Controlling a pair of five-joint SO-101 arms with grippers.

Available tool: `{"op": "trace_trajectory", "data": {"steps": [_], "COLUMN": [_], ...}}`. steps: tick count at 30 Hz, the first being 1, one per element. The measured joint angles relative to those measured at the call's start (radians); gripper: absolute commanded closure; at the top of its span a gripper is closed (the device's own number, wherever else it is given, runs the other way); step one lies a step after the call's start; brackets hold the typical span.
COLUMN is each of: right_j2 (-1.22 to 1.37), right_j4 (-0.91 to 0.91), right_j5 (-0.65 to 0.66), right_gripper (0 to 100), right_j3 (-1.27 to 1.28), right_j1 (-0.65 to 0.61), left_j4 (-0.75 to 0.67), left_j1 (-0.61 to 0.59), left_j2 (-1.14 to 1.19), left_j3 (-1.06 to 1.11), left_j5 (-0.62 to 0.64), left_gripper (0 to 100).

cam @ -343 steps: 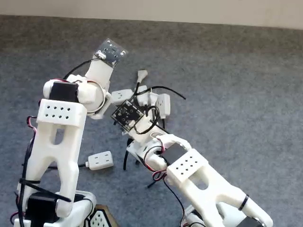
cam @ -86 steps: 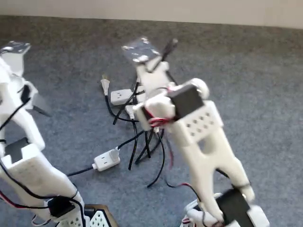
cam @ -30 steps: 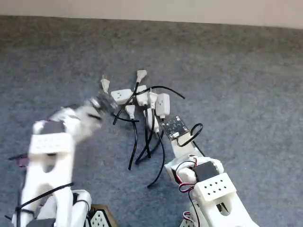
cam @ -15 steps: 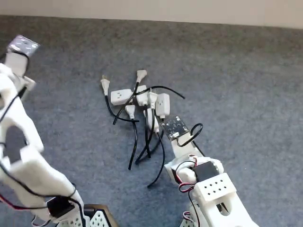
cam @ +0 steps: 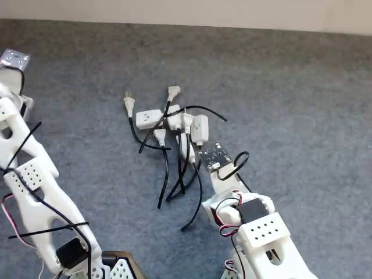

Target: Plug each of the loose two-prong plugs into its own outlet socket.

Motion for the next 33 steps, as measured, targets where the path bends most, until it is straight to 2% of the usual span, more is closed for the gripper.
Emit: {"op": "trace_trajectory", "data": {"steps": [8, 13, 15, 20, 23, 27, 33], "right_j2": [0.0, 0.0, 0.0, 0.0, 0.0, 0.0, 0.0], "right_j4": [0.0, 0.0, 0.0, 0.0, 0.0, 0.0, 0.0], "right_j5": [0.0, 0.0, 0.0, 0.0, 0.0, 0.0, 0.0], "right_gripper": [79.3, 79.3, 79.3, 79.3, 79.3, 79.3, 79.3], "right_j3": [0.0, 0.0, 0.0, 0.0, 0.0, 0.0, 0.0], "right_j1": [0.0, 0.0, 0.0, 0.0, 0.0, 0.0, 0.0], "left_j4": [0.055, 0.209, 0.272, 0.298, 0.301, 0.301, 0.27], "left_j1": [-0.034, -0.031, -0.023, 0.008, 0.06, 0.18, 0.485], "left_j2": [-0.006, -0.141, -0.216, -0.394, -0.506, -0.692, -0.964], "left_j3": [-0.038, -0.038, -0.038, -0.005, 0.155, 0.505, 1.028], "left_j5": [0.011, 0.014, 0.051, 0.166, 0.192, 0.193, 0.193], "left_gripper": [74, 75, 75, 75, 75, 75, 75]}}
